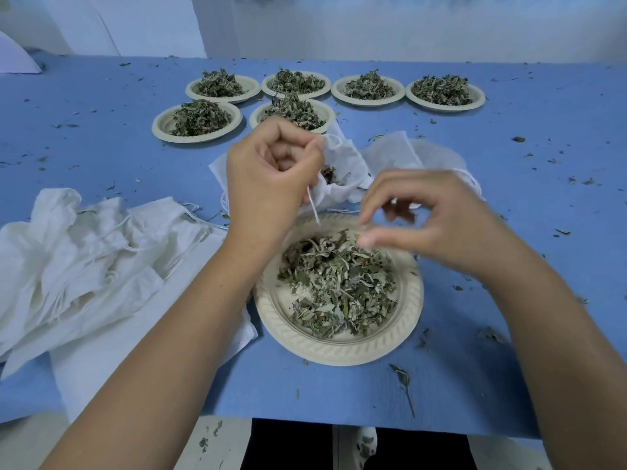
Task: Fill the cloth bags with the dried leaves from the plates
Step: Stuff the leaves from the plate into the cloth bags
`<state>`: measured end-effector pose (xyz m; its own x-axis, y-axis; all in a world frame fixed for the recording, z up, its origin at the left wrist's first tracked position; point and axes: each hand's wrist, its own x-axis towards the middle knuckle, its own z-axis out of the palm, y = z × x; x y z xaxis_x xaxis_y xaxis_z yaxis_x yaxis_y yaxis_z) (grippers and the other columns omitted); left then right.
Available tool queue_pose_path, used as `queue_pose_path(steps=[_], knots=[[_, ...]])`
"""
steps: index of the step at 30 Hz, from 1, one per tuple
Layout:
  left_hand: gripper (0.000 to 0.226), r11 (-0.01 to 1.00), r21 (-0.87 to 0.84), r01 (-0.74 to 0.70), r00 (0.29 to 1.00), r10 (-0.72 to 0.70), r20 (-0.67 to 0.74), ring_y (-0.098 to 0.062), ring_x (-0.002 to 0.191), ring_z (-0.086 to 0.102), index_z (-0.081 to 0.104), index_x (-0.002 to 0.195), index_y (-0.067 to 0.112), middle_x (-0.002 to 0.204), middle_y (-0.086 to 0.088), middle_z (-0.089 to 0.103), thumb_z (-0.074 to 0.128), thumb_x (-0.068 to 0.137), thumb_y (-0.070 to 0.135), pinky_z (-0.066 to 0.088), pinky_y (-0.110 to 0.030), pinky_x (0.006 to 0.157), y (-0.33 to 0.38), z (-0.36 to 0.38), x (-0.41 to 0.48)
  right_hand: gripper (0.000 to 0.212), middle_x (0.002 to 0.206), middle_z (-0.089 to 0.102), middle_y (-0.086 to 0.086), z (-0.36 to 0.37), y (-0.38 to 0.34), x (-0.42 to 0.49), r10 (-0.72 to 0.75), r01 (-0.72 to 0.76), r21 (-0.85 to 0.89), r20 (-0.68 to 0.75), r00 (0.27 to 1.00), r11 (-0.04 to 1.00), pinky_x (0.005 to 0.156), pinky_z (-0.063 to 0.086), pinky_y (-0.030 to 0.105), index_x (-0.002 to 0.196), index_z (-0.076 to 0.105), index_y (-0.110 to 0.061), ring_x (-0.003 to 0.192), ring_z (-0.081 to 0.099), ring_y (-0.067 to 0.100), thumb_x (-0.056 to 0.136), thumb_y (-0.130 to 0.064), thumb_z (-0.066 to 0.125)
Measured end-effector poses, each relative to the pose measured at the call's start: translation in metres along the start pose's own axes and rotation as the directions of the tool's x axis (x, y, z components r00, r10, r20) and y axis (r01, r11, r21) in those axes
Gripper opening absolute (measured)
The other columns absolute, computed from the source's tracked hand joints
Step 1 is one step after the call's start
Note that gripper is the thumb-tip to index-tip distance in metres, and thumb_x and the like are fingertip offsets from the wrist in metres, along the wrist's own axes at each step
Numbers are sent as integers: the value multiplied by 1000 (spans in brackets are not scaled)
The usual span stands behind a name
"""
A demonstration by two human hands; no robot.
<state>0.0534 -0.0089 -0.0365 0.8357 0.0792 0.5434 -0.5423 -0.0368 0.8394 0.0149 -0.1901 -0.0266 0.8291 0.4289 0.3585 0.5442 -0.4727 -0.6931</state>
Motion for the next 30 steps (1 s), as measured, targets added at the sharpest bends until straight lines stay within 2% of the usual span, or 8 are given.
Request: queue_pose_path(steps=[3,7,12,17,20,24,27,30], knots=[[20,999,-31,10,1000,-11,-9,-2,37,48,59,74,12,46,12,55,64,90,1,42,-16,42,1,-1,1,45,109,59,-9,21,2,1,99,-18,-220,361,927,975,97,40,31,108,68,-27,107,53,10,68,-44,79],[21,990,-105,93,996,-94,-6,-5,32,42,59,72,13,40,11,47,63,90,3,40,-19,39,-1,-4,6,27,102,57,-10,37,1,4,17,72,-219,377,926,973,94,40,24,102,73,-19,99,51,4,76,-24,79],[26,967,-183,174,984,-167,55,-7,32,37,60,71,15,41,9,40,57,91,0,34,-17,38,-4,-5,8,14,93,70,1,32,-1,3,-55,95,-145,255,965,985,85,48,37,90,75,-7,91,63,13,77,-11,78],[22,979,-144,141,990,-143,-6,-3,32,29,56,77,13,45,15,39,52,95,1,27,-15,37,-2,-3,8,10,90,69,-1,27,-3,2,-7,7,4,89,996,1000,83,48,44,88,74,-15,90,63,18,78,-13,76],[17,998,-46,39,997,-42,-64,-2,36,36,55,82,14,53,15,46,54,97,7,32,-16,39,0,-3,7,11,90,71,-5,27,-3,2,-6,7,98,-10,1000,995,87,52,37,88,72,-16,88,67,11,79,-9,75],[17,996,84,-43,999,41,21,-6,41,45,58,80,18,59,10,54,61,93,8,39,-22,39,-3,-4,4,18,87,72,-3,26,-4,2,-60,114,275,-198,978,955,79,55,27,87,69,-18,84,69,17,78,-2,70],[18,988,139,-60,992,44,115,-18,49,55,59,77,20,66,-1,63,66,91,11,47,-24,46,-6,-2,1,25,83,72,-11,25,-7,2,-59,204,350,-384,922,914,73,55,20,91,65,-18,78,69,10,78,4,67],[17,992,100,-71,985,54,164,-10,46,54,60,76,18,60,5,62,67,90,11,44,-19,47,-8,-2,-1,25,82,71,-18,24,-8,3,5,226,378,-522,853,898,72,53,16,90,63,-17,78,68,1,80,5,64]])
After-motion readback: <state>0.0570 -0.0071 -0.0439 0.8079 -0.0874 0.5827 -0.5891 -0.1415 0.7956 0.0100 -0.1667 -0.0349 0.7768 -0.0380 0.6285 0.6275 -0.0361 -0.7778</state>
